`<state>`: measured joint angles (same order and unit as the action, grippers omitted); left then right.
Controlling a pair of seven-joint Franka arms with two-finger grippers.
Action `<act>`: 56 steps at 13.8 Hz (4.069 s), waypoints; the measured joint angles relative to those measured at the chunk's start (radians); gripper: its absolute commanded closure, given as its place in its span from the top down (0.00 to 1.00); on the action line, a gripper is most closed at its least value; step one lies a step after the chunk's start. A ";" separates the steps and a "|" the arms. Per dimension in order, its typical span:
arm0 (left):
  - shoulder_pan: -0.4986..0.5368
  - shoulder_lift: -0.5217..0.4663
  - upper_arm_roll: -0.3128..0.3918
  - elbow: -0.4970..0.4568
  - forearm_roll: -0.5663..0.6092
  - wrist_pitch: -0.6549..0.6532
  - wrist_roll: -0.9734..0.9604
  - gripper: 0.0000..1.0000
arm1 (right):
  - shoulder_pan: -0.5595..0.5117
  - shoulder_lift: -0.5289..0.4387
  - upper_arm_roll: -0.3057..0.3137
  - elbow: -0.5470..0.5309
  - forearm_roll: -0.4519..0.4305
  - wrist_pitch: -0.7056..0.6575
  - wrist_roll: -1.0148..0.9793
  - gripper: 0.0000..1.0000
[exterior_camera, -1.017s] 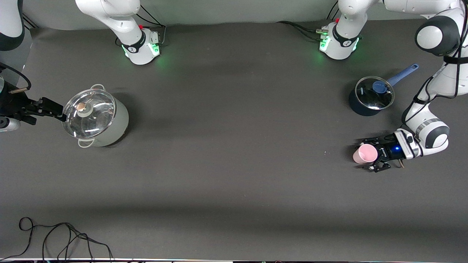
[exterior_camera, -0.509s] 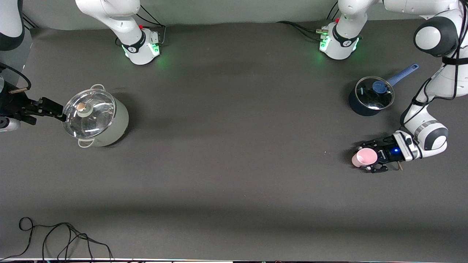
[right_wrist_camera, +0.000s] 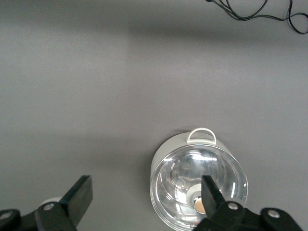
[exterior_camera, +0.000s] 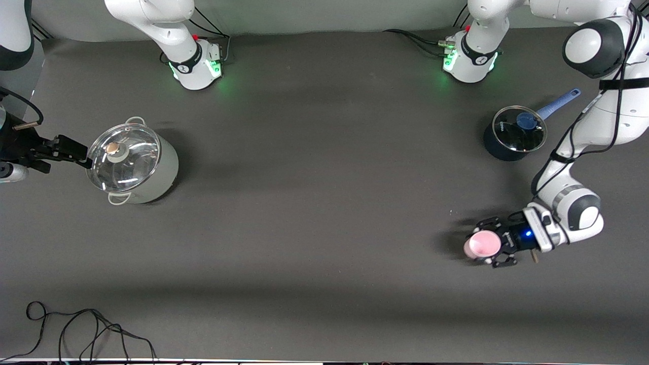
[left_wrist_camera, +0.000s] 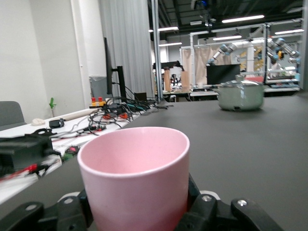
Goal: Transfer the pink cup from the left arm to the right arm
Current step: 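Lift the pink cup with the left gripper and carry it toward the right arm, then reach the right gripper to the pink cup and close on its rim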
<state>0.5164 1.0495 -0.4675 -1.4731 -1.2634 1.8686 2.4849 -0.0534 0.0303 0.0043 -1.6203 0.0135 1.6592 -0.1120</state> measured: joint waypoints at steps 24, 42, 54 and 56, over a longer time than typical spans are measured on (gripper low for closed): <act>-0.744 -0.069 -0.452 0.459 0.002 1.362 -0.563 0.00 | 0.069 -0.005 0.018 0.069 0.095 -0.076 0.988 1.00; -1.000 -0.079 -0.432 0.494 0.005 1.629 -0.606 0.00 | 0.331 0.293 0.038 0.465 0.027 -0.116 1.477 1.00; -1.111 -0.082 -0.243 0.519 0.008 1.629 -0.762 0.00 | 0.418 0.383 0.074 0.552 0.101 -0.045 1.568 1.00; -1.111 -0.083 -0.243 0.522 0.008 1.629 -0.763 0.00 | 0.418 0.408 0.074 0.561 0.108 -0.015 1.572 1.00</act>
<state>-0.5950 0.9666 -0.7104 -0.9513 -1.2556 3.4978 1.7216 0.3645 0.4387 0.0781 -1.0590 0.1215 1.6445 1.4600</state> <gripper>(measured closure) 0.308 0.000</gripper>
